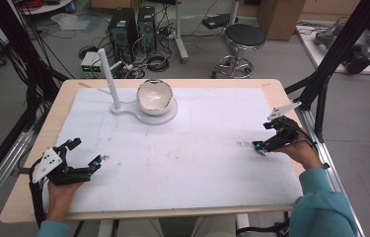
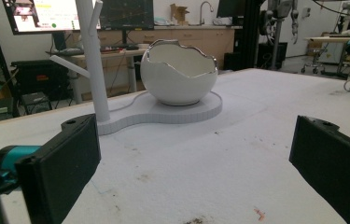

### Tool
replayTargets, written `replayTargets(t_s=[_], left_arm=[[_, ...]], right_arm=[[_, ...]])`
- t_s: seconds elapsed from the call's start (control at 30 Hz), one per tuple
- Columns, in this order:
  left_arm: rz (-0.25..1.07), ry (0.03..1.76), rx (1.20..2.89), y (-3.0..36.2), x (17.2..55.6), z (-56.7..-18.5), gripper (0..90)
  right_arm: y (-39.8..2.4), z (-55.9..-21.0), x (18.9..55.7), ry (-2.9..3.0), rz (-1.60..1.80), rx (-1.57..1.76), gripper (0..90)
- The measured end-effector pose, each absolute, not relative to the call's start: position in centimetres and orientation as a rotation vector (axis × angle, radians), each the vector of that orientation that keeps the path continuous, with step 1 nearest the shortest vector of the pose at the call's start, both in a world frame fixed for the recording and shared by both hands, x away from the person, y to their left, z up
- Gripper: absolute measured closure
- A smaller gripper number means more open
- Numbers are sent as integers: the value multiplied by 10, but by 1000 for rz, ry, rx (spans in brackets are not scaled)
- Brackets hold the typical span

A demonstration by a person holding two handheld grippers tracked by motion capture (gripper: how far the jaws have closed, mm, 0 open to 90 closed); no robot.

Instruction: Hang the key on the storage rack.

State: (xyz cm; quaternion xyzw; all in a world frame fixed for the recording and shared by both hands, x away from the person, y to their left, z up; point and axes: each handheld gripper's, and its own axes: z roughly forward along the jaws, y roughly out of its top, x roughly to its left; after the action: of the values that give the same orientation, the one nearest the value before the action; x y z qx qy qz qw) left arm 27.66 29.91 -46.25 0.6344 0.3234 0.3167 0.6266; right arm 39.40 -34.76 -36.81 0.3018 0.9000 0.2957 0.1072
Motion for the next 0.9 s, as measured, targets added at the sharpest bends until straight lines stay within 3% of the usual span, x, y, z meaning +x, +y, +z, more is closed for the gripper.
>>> replayTargets(t_s=[0.9], left_arm=[[727,738,1457,299,277,-462,24]], right_arm=[[-343,-388,412,2763,625,997,477]])
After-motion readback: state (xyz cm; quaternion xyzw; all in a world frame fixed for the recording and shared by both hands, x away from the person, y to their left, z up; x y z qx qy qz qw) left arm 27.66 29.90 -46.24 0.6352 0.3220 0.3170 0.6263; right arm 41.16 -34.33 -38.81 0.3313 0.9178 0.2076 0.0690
